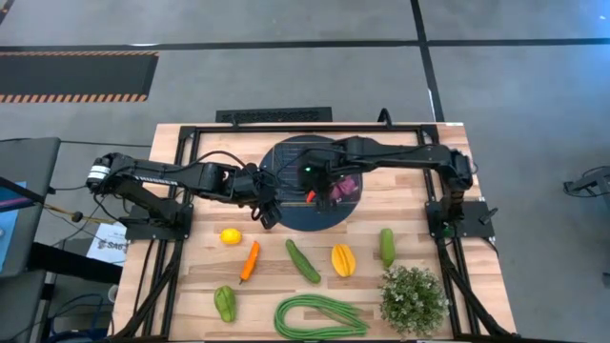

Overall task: Build produce basket
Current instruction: Put the garlic into the wire basket

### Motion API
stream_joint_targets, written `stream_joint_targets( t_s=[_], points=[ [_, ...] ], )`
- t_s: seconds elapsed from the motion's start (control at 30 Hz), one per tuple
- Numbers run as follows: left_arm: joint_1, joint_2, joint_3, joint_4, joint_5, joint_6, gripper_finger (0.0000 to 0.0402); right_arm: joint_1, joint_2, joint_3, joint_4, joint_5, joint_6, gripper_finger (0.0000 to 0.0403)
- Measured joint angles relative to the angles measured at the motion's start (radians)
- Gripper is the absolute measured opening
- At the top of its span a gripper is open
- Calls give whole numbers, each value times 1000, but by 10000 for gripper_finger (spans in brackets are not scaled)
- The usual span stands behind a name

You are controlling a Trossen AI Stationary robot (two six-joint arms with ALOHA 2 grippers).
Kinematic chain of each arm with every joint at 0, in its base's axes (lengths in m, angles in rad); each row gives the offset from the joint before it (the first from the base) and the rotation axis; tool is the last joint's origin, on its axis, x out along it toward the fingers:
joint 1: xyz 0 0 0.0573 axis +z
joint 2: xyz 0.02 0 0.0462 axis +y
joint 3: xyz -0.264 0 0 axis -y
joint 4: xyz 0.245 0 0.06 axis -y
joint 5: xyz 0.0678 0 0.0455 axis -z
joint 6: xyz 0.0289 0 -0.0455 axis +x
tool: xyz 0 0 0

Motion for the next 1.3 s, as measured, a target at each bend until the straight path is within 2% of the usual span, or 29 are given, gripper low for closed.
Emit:
stream_joint_targets(
  t_s=[0.3, 0.67, 0.87, 0.97, 1.1, 1.3],
  points=[
    [0, 0, 0, -16, 0, -7, 130, -7, 56, -1, 3, 20, -33, 11],
    [0, 0, 0, -18, 0, -12, 130, -7, 65, 0, 12, 20, -36, 12],
    [0, 0, 0, -17, 0, -13, 130, -6, 65, 0, -2, 17, -36, 67],
    [0, 0, 0, -17, 0, -15, 130, -6, 65, 0, -4, 17, -35, 81],
    [0, 0, 0, -17, 0, -18, 130, -7, 65, 0, -4, 17, -40, 74],
    [0, 0, 0, -15, 25, -23, 130, -36, 65, 0, 3, 17, -48, 38]
  ],
)
